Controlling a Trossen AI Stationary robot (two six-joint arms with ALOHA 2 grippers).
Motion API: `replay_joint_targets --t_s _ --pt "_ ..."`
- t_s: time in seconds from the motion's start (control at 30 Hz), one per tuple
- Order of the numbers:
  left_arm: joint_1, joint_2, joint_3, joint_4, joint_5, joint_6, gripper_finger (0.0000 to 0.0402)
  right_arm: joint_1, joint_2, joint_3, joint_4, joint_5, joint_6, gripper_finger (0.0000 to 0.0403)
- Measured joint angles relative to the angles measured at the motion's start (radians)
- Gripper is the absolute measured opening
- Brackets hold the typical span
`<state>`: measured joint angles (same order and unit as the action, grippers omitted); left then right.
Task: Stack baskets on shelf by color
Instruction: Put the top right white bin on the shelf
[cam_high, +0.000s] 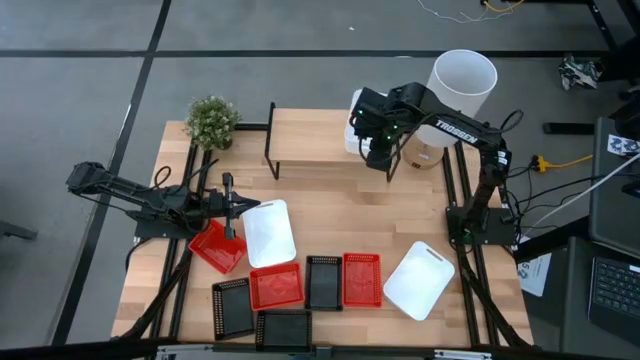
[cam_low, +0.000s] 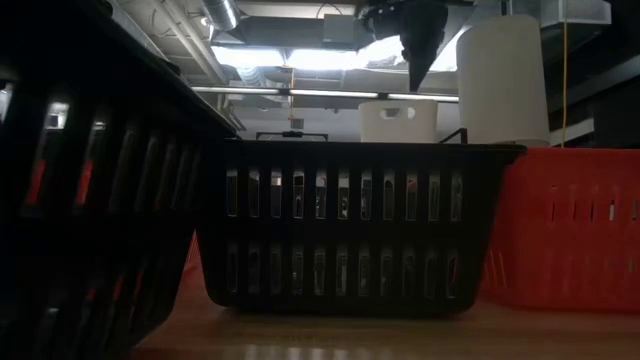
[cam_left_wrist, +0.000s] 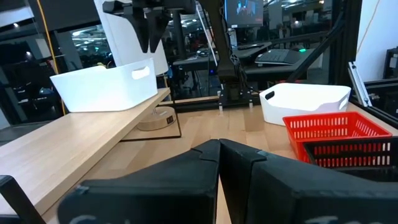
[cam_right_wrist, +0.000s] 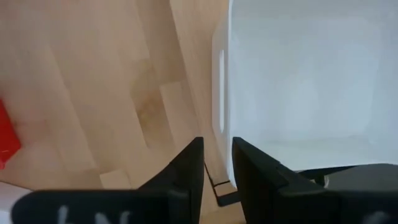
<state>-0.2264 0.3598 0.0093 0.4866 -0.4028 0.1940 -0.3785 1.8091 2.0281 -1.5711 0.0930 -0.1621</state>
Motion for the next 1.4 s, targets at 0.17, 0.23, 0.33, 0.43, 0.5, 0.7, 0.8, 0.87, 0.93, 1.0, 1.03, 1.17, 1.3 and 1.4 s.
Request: replay_joint_targets --t_s 0.17,0.23,0.33,0.43,0.5,0.7,0.8,0.87,0.93,1.0,1.03,1.17,1.3,1.4 --pt "0.000 0.000 0.000 0.000 0.000 0.000 0.0000 0.005 0.000 0.000 0.000 -0.012 0.001 0.0083" --pt "0.000 0.000 0.000 0.000 0.000 0.000 0.0000 0.004 0.000 0.000 0.000 -0.011 0.001 0.0083" --pt "0.000 0.000 0.000 0.000 0.000 0.000 0.0000 0.004 0.000 0.000 0.000 -0.010 0.001 0.0083" --pt "0.000 0.000 0.000 0.000 0.000 0.000 0.0000 0.004 0.000 0.000 0.000 -0.020 0.000 0.0083" --pt "0.000 0.000 0.000 0.000 0.000 0.000 0.0000 0.004 0.000 0.000 0.000 -0.042 -0.001 0.0083" --pt "0.000 0.000 0.000 0.000 0.000 0.000 0.0000 0.004 0.000 0.000 0.000 -0.042 -0.004 0.0083" --pt "0.000 0.000 0.000 0.000 0.000 0.000 0.0000 0.004 0.000 0.000 0.000 -0.042 -0.004 0.0083" --pt "0.000 0.000 0.000 0.000 0.000 0.000 0.0000 0.004 0.000 0.000 0.000 -0.041 -0.004 0.0083" --pt "0.000 0.000 0.000 0.000 0.000 0.000 0.0000 0.004 0.000 0.000 0.000 -0.042 -0.004 0.0083" --pt "0.000 0.000 0.000 0.000 0.000 0.000 0.0000 0.004 0.000 0.000 0.000 -0.042 -0.004 0.0083" --pt "0.000 0.000 0.000 0.000 0.000 0.000 0.0000 0.004 0.000 0.000 0.000 -0.042 -0.004 0.0083" --pt "0.000 0.000 0.000 0.000 0.000 0.000 0.0000 0.004 0.000 0.000 0.000 -0.041 0.000 0.0083" --pt "0.000 0.000 0.000 0.000 0.000 0.000 0.0000 0.004 0.000 0.000 0.000 -0.042 0.000 0.0083" --pt "0.000 0.000 0.000 0.000 0.000 0.000 0.0000 0.005 0.000 -0.001 0.001 -0.021 0.001 0.0083"
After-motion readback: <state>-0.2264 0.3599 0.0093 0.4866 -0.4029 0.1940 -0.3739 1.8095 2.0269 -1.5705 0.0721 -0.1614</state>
